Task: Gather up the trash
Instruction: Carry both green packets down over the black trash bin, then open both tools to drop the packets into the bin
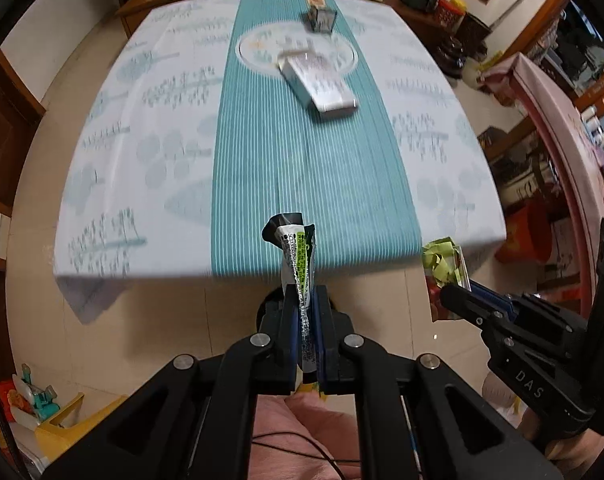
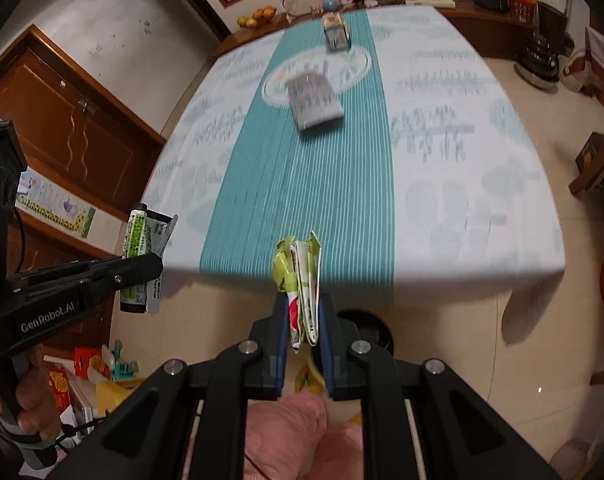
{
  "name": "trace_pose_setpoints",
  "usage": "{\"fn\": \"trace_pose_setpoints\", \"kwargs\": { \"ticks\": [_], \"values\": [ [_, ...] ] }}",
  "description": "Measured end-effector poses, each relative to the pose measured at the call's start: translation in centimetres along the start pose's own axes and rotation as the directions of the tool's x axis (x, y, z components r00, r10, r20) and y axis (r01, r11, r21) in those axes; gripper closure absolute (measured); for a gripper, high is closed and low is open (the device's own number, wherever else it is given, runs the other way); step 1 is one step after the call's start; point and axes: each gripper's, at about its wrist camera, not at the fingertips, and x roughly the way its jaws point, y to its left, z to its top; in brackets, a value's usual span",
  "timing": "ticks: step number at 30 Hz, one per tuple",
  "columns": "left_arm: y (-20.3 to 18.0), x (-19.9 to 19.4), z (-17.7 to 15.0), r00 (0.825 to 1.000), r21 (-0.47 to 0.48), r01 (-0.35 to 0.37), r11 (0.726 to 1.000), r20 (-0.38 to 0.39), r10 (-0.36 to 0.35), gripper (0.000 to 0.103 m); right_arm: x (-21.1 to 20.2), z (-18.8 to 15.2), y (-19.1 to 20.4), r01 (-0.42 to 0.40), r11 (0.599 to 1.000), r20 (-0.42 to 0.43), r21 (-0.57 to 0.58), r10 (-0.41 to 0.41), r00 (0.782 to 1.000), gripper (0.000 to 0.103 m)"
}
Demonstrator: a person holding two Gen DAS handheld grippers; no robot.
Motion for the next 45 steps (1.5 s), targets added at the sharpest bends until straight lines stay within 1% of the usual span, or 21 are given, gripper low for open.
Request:
{"fn": "trace_pose_setpoints", "kwargs": {
  "ticks": [4, 10, 15, 18, 21, 25, 28, 29, 30, 31, 33, 35, 36, 37, 38, 40, 41, 45],
  "values": [
    [0.3, 1.5, -2.4, 1.000, 0.016, -0.004, 1.000, -0.022, 0.004, 0.098, 1.7, -2.9, 0.1, -0.006, 1.000, -0.048, 0.017, 0.007, 0.999, 0.089],
    [0.8, 6.3, -6.2, 0.997, 0.040, 0.016, 0.999, -0.075, -0.013, 0.098, 6.1, -6.8, 0.0, 0.016, 0.999, -0.118, 0.042, -0.011, 0.993, 0.089],
    [0.9, 12.3, -9.2, 0.993, 0.087, 0.025, 0.996, -0.119, -0.015, 0.098, 11.9, -10.4, -1.5, 0.036, 0.994, -0.162, 0.100, -0.019, 0.987, 0.089],
    [1.4, 16.6, -10.7, 0.990, 0.105, 0.023, 0.994, -0.137, -0.008, 0.098, 16.3, -12.6, -2.9, 0.042, 0.990, -0.191, 0.135, -0.015, 0.981, 0.089],
    [2.4, 21.3, -11.8, 0.987, 0.093, 0.026, 0.995, -0.162, -0.010, 0.097, 20.6, -14.6, -4.4, 0.043, 0.985, -0.211, 0.168, -0.007, 0.978, 0.089],
    [4.2, 27.5, -12.6, 0.981, 0.047, 0.044, 0.998, -0.193, -0.034, 0.095, 26.0, -16.9, -6.7, 0.064, 0.974, -0.231, 0.215, -0.013, 0.973, 0.089],
    [5.2, 31.4, -13.0, 0.978, 0.014, 0.052, 0.999, -0.205, -0.048, 0.093, 29.1, -17.8, -8.0, 0.092, 0.969, -0.238, 0.230, -0.036, 0.971, 0.088],
    [5.3, 32.2, -13.1, 0.977, 0.008, 0.053, 0.999, -0.206, -0.050, 0.092, 30.1, -18.1, -8.6, 0.100, 0.966, -0.238, 0.238, -0.042, 0.970, 0.088],
    [5.5, 33.5, -13.1, 0.977, 0.001, 0.053, 0.999, -0.208, -0.051, 0.086, 31.0, -18.3, -9.1, 0.106, 0.963, -0.233, 0.247, -0.047, 0.971, 0.087],
    [5.7, 34.4, -13.1, 0.977, 0.002, 0.049, 0.999, -0.207, -0.047, 0.078, 31.6, -18.5, -9.5, 0.107, 0.961, -0.226, 0.255, -0.048, 0.973, 0.084],
    [5.6, 35.8, -13.3, 0.977, 0.007, 0.048, 0.999, -0.208, -0.045, 0.073, 32.7, -18.5, -10.4, 0.103, 0.957, -0.219, 0.269, -0.044, 0.975, 0.080],
    [5.5, 36.9, -13.4, 0.975, 0.013, 0.054, 0.998, -0.215, -0.050, 0.064, 33.7, -18.5, -11.3, 0.104, 0.953, -0.224, 0.286, -0.039, 0.974, 0.075],
    [5.4, 37.4, -13.6, 0.974, 0.017, 0.055, 0.998, -0.219, -0.050, 0.053, 34.2, -18.6, -11.6, 0.104, 0.951, -0.228, 0.290, -0.037, 0.973, 0.073],
    [5.4, 37.7, -14.0, 0.975, 0.020, 0.049, 0.999, -0.218, -0.044, 0.044, 34.5, -18.4, -11.8, 0.106, 0.951, -0.233, 0.291, -0.037, 0.972, 0.067],
    [5.4, 38.0, -14.0, 0.976, 0.022, 0.043, 0.999, -0.214, -0.037, 0.041, 35.0, -18.5, -12.1, 0.108, 0.951, -0.241, 0.289, -0.037, 0.970, 0.064],
    [5.7, 38.6, -14.2, 0.976, 0.018, 0.042, 0.999, -0.213, -0.037, 0.039, 35.4, -18.7, -12.3, 0.107, 0.955, -0.246, 0.276, -0.038, 0.969, 0.052],
    [5.9, 38.8, -14.1, 0.975, 0.012, 0.041, 0.999, -0.218, -0.037, 0.039, 35.5, -18.8, -12.3, 0.104, 0.957, -0.246, 0.270, -0.036, 0.969, 0.048],
    [6.7, 39.1, -13.9, 0.973, -0.013, 0.024, 1.000, -0.231, -0.027, 0.037, 35.8, -19.1, -12.5, 0.100, 0.958, -0.244, 0.268, -0.033, 0.969, 0.043]
  ]
}}
